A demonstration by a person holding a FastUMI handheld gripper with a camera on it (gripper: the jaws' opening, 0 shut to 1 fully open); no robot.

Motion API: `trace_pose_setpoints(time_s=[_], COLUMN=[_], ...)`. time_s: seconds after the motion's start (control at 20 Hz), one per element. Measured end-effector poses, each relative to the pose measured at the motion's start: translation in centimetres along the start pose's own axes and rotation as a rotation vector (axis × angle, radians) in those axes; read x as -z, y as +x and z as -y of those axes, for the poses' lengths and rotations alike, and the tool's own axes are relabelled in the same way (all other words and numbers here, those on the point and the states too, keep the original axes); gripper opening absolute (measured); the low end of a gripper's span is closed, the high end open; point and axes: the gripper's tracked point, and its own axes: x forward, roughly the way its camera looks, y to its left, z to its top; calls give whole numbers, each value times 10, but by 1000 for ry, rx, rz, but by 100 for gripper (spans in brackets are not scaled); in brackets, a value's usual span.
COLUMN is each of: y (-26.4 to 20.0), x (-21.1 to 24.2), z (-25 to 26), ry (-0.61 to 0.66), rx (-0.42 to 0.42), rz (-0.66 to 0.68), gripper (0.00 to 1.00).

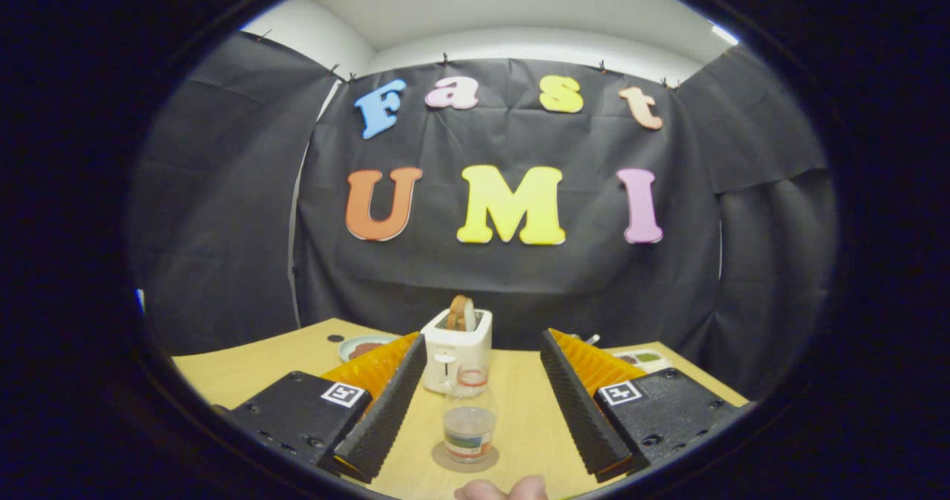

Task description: Take the bottle from table, then pour the juice into the cup, finally place the bottle on the coaster

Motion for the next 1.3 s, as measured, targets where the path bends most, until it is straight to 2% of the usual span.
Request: trace_pose_setpoints(time_s=[0.2,0.5,0.75,0.9,1.3], y=[-50,-128,-181,-206,-234], x=[-69,-115,-116,-119,-119], z=[9,17,2,-9,-1], ry=[-46,-5,-19,36,21], rx=[55,88,99,86,136], rz=[57,66,55,73,68], gripper=[99,99,99,99,99])
